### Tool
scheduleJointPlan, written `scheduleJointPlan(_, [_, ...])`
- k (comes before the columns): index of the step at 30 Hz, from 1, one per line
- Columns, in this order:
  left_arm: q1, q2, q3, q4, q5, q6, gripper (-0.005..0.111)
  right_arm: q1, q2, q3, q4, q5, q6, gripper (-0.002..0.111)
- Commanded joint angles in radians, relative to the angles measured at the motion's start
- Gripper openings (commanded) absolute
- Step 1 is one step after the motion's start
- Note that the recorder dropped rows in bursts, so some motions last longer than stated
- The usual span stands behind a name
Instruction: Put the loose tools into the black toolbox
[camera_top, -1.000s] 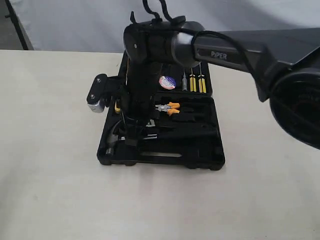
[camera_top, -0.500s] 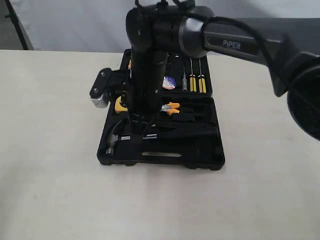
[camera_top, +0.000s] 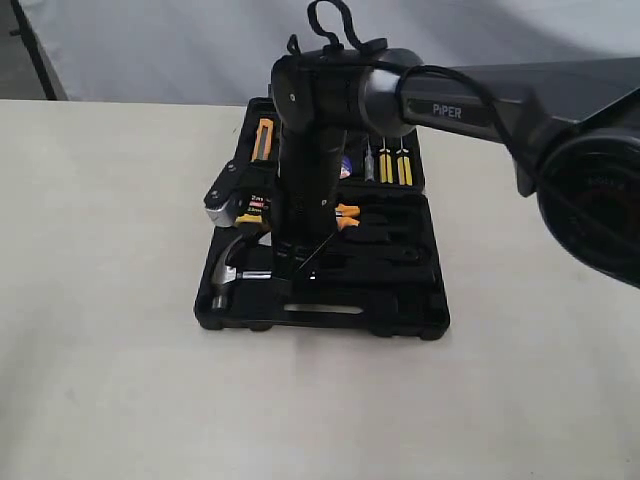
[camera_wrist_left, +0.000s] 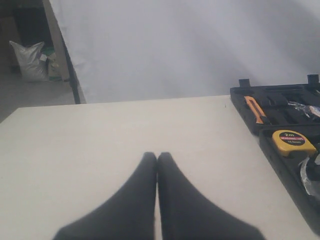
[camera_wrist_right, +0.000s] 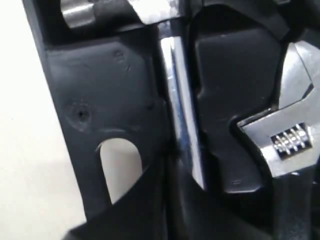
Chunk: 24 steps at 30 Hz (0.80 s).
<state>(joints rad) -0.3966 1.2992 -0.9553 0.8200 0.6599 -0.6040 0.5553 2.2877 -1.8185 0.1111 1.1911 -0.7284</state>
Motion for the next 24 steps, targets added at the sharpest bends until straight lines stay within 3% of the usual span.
scheduleJointPlan(1, [0.003, -0.008, 0.009, -0.014, -0.017, -0.010, 0.001, -0.009, 0.003, 0.005, -0.024, -0.005, 0.003, 0.000])
scheduleJointPlan(12, [0.003, -0.008, 0.009, -0.014, -0.017, -0.010, 0.001, -0.009, -0.068, 0.005, 0.026, -0.121, 0.000, 0.000])
scheduleJointPlan(24, [0.003, -0.008, 0.009, -0.014, -0.017, -0.010, 0.001, -0.007, 0.057, 0.005, 0.019, -0.068, 0.000, 0.000])
